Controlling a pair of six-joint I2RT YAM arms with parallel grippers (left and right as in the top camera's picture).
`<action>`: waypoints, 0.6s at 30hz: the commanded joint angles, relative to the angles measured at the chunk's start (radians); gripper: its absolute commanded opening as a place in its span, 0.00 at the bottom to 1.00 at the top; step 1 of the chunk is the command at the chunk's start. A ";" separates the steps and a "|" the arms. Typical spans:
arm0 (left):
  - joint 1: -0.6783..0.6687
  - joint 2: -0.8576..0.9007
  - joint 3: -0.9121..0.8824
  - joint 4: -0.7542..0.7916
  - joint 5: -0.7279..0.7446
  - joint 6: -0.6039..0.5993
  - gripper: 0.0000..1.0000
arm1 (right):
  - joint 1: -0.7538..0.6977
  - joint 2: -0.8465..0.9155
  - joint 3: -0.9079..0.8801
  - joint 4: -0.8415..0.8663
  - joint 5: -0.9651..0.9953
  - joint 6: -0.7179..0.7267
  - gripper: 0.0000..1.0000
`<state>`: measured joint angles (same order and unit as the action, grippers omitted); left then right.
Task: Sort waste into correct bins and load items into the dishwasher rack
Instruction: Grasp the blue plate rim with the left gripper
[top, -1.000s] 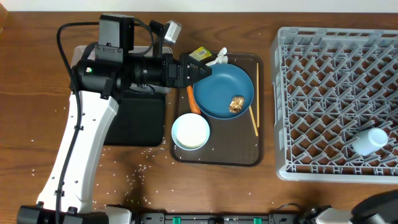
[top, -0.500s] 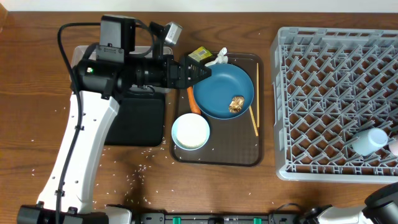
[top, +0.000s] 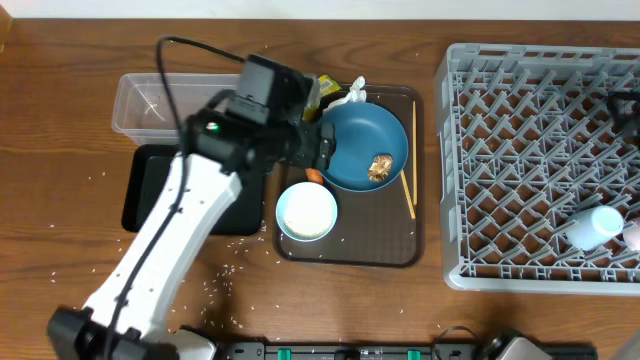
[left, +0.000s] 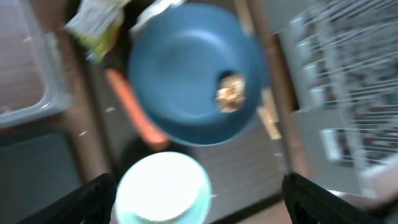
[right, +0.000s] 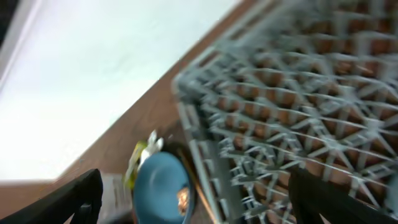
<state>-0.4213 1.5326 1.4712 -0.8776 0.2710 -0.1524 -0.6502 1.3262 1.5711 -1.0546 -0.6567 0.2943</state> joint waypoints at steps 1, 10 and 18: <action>-0.013 0.092 -0.042 0.004 -0.146 0.008 0.86 | 0.095 -0.015 0.006 -0.005 0.101 -0.042 0.88; -0.029 0.310 -0.043 0.143 -0.142 -0.101 0.84 | 0.210 -0.010 0.002 -0.027 0.112 -0.042 0.88; -0.038 0.445 -0.043 0.215 -0.173 -0.167 0.72 | 0.214 -0.010 0.001 -0.058 0.130 -0.042 0.88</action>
<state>-0.4583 1.9415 1.4326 -0.6830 0.1043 -0.2905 -0.4442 1.3155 1.5734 -1.1057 -0.5407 0.2729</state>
